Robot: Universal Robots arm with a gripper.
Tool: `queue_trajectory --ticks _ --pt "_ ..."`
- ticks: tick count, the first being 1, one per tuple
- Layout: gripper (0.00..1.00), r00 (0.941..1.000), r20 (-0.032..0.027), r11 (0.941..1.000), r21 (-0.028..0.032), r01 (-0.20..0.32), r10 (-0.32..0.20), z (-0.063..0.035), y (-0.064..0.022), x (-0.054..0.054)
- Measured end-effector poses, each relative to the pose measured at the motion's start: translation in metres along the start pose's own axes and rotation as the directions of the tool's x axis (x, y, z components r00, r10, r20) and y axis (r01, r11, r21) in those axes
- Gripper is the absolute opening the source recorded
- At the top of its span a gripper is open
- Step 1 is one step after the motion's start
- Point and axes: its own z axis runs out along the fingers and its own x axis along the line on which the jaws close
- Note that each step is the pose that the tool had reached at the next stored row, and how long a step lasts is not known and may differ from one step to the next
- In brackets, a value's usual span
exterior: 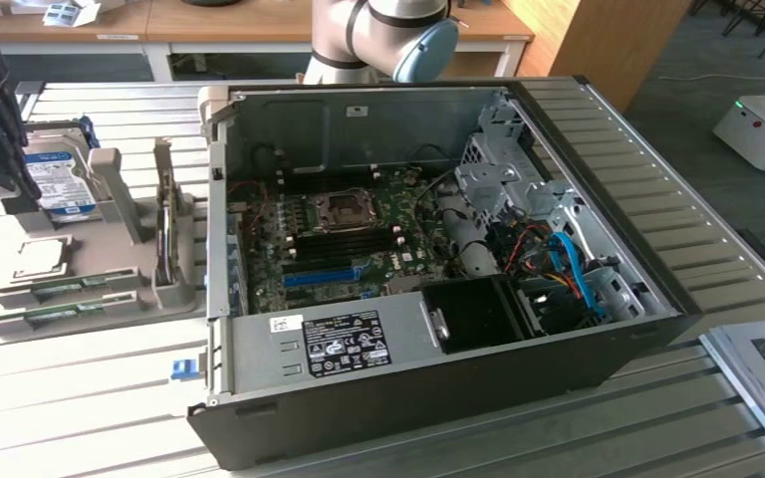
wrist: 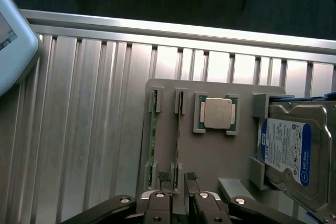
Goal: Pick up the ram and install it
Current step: 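Pick up the ram and move it above insertion slot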
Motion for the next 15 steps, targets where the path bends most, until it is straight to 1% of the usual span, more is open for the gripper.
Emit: queue_trajectory --ticks 1,4,6,9,10,11,15 --pt "0.24 1.0000 0.0022 1.0000 0.0015 0.000 0.000 0.0001 0.0000 0.0000" --pt "0.24 0.9999 0.0122 1.0000 0.0078 0.000 0.000 -0.0001 0.0000 0.0001" --pt "0.24 0.9998 0.0203 0.9999 0.0148 0.000 0.000 0.0000 0.0001 0.0001" --pt "0.24 0.9994 0.0349 0.9996 0.0269 0.000 -0.001 0.0000 0.0003 0.0001" --pt "0.24 0.9993 0.0381 0.9996 0.0290 0.000 -0.001 -0.0001 0.0003 0.0001" --pt "0.24 0.9992 0.0394 0.9996 0.0295 0.000 -0.001 -0.0001 0.0003 0.0000" --pt "0.24 0.9992 0.0397 0.9996 0.0296 0.000 -0.001 0.0000 0.0003 0.0001"
